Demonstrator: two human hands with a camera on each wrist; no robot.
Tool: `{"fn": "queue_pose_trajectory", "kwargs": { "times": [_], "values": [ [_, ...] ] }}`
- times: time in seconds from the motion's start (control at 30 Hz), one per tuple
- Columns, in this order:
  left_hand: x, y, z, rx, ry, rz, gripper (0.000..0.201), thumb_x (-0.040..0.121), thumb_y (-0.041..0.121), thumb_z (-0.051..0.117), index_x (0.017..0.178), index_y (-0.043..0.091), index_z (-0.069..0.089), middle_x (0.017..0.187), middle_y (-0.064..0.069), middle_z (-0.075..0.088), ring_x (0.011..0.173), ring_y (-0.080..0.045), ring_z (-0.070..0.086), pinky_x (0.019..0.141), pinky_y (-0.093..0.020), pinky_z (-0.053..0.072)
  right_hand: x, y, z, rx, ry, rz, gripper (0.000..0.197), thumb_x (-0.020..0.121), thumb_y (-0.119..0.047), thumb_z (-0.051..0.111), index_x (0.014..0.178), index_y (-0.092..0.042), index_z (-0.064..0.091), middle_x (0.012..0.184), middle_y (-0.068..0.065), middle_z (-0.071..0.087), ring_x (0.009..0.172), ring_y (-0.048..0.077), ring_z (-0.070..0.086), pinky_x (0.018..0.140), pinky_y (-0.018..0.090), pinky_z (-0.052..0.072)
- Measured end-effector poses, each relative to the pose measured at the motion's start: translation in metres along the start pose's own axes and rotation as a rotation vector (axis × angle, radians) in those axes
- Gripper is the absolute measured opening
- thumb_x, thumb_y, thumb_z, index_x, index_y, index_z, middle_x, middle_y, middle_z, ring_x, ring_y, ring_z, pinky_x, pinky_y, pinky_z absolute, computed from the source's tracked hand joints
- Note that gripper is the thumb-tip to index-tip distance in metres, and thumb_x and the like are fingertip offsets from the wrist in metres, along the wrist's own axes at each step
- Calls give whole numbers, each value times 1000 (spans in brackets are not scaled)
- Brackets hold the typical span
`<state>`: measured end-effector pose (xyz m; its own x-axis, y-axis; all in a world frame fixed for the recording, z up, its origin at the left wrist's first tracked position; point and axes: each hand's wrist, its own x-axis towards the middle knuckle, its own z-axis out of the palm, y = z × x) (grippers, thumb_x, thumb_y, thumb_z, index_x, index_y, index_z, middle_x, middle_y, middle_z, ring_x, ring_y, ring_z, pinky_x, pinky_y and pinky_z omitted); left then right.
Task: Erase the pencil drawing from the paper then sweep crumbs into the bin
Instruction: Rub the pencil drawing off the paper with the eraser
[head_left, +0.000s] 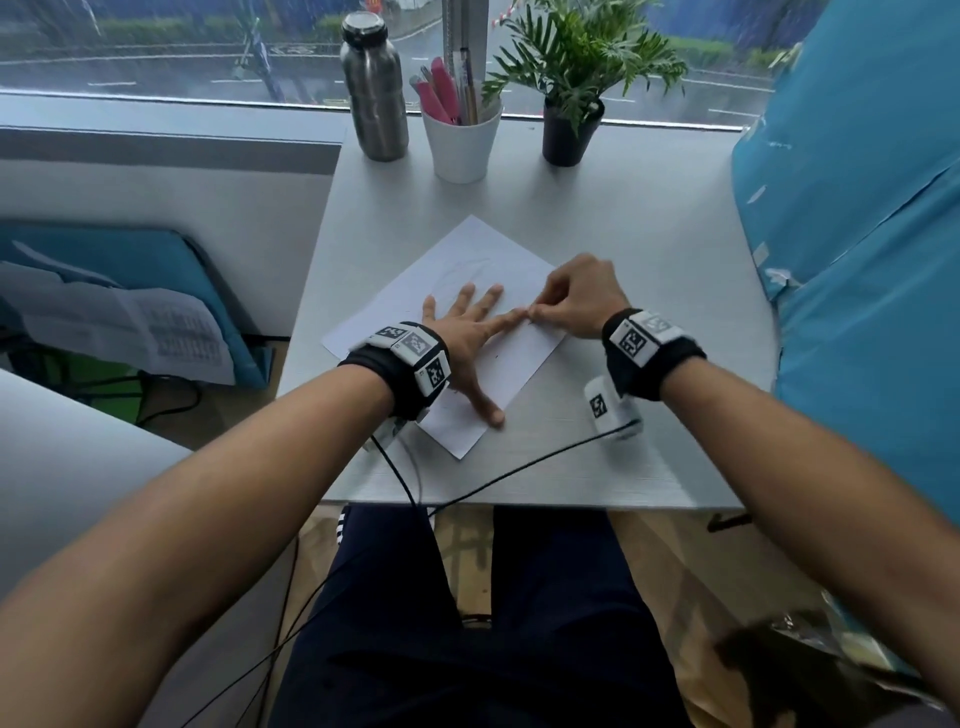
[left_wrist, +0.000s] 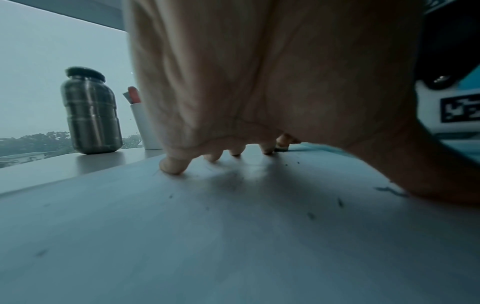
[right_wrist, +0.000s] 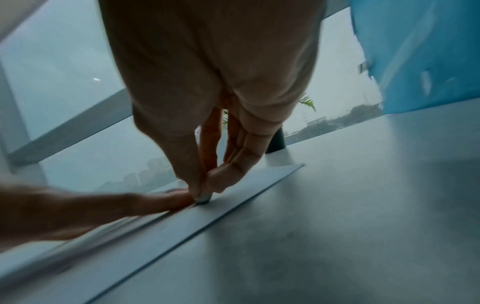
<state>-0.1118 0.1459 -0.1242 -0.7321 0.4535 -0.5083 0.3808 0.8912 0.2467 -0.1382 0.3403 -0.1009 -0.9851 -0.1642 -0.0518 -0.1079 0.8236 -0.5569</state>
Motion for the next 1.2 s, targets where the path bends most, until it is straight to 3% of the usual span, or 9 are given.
{"fn": "queue_pose_trajectory", "kwargs": {
  "times": [0.17,0.33,0.5,0.63,0.7,0.8,0.93,1.07,1.2],
  "values": [
    [2,0,1,23,-5,-1,158,33,76,82,151,40,-16,158,10,-30,144,-23,-30,111,-66,-14,-43,-28,34,55,-154,-181,6,67,-8,72,70,-14,73,63,3,69,55,10,60,55,19,47],
    [-1,-1,-1,10,-16,1,159,33,74,84,151,40,-17,158,13,-28,144,-22,-30,110,-65,-14,3,2,-1,-3,13,21,8,69,-16,75,72,-8,77,69,3,72,61,10,60,55,9,38],
    [0,-3,-2,40,-10,9,159,33,74,84,152,38,-15,159,11,-28,145,-23,-29,111,-66,-12,-26,-15,25,47,-135,-103,5,68,-14,74,68,-9,74,65,4,71,56,9,60,55,15,43],
    [0,-4,-1,33,-18,19,160,32,73,85,151,40,-17,159,13,-27,145,-22,-29,109,-67,-12,0,1,2,30,38,33,9,70,-18,76,72,-9,77,69,3,72,63,11,63,56,9,40],
    [1,-5,-2,40,-18,23,160,31,74,84,151,40,-16,158,13,-28,145,-22,-28,110,-68,-11,-12,-10,17,20,-10,-23,6,69,-15,74,69,-9,75,68,4,72,60,11,62,52,4,37],
    [3,-9,0,58,-14,36,160,30,75,83,152,40,-15,158,13,-28,145,-21,-29,111,-68,-9,-26,-16,28,65,-102,-82,6,69,-16,74,65,-10,73,64,4,71,55,7,58,51,8,39],
    [0,-7,0,37,-19,37,159,31,74,84,151,41,-15,158,14,-27,145,-21,-28,111,-68,-11,-8,-7,9,36,54,32,8,69,-17,75,68,-9,75,66,3,71,60,9,59,59,17,40],
    [1,-6,-1,64,-16,27,162,31,75,83,152,38,-17,158,11,-29,144,-22,-29,112,-67,-10,-54,-41,44,103,-130,-164,13,67,-6,69,61,-18,65,60,1,67,52,8,56,52,17,45],
    [0,-8,-1,57,-25,37,160,31,74,84,150,42,-18,158,13,-28,145,-21,-28,110,-67,-11,-21,-11,13,66,-24,-9,8,69,-16,75,67,-8,74,65,5,71,58,9,59,55,18,42]
  ]
}}
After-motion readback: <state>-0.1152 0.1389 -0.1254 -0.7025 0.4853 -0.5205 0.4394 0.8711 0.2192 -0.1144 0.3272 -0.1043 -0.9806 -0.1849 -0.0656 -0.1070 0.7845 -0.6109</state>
